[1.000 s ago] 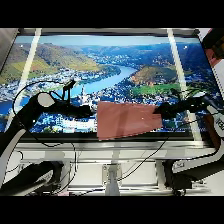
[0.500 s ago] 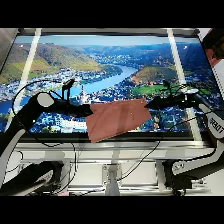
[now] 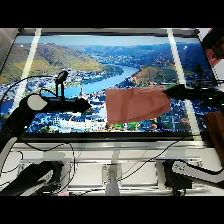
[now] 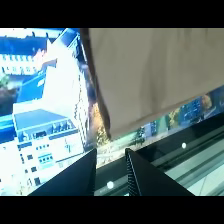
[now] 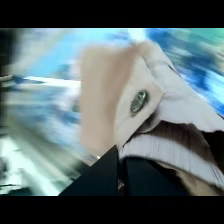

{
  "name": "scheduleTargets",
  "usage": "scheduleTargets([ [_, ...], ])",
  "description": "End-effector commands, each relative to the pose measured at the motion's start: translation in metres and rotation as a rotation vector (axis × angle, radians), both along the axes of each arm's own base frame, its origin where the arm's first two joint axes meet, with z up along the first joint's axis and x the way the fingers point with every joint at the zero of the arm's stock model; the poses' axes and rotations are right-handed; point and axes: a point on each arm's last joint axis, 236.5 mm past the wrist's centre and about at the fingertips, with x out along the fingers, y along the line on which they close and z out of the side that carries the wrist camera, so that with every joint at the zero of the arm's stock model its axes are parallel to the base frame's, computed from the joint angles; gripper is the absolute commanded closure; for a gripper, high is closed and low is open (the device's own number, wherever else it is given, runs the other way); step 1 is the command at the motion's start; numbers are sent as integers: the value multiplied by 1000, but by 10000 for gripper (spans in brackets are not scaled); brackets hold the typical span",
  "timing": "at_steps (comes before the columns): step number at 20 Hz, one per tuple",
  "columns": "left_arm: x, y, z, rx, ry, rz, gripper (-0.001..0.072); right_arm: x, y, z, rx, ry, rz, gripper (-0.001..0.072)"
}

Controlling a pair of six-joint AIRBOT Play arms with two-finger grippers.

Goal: Fold the clothes and pants, and hang the long-sleeved shirts on hangers.

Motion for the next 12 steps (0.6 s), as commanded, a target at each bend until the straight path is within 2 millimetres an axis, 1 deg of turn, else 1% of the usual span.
scheduleTargets([
  [1,-1,1,21,-12,-72,-3,509,-49,-72,-49,-288,262,-124,639],
  [2,-1,1,21,-12,-74,-3,509,-50,-78,-60,-315,271,-139,450],
  [3,-1,1,21,-12,-72,-3,509,-51,-81,-68,-326,279,-152,233],
  [4,-1,1,21,-12,-72,-3,509,-50,-85,-74,-340,284,-160,195],
  [6,-1,1,21,-12,-73,-3,509,-55,-99,-85,-377,343,-208,193],
  [7,0,1,21,-12,-75,-1,509,-62,-106,-91,-398,389,-227,188],
  [8,1,2,22,-13,-80,3,509,-68,-108,-96,-398,424,-231,183],
  [10,4,2,23,-16,-91,11,509,-76,-106,-107,-364,479,-214,183],
  [12,4,2,23,-16,-92,12,509,-78,-99,-120,-314,522,-201,183],
])
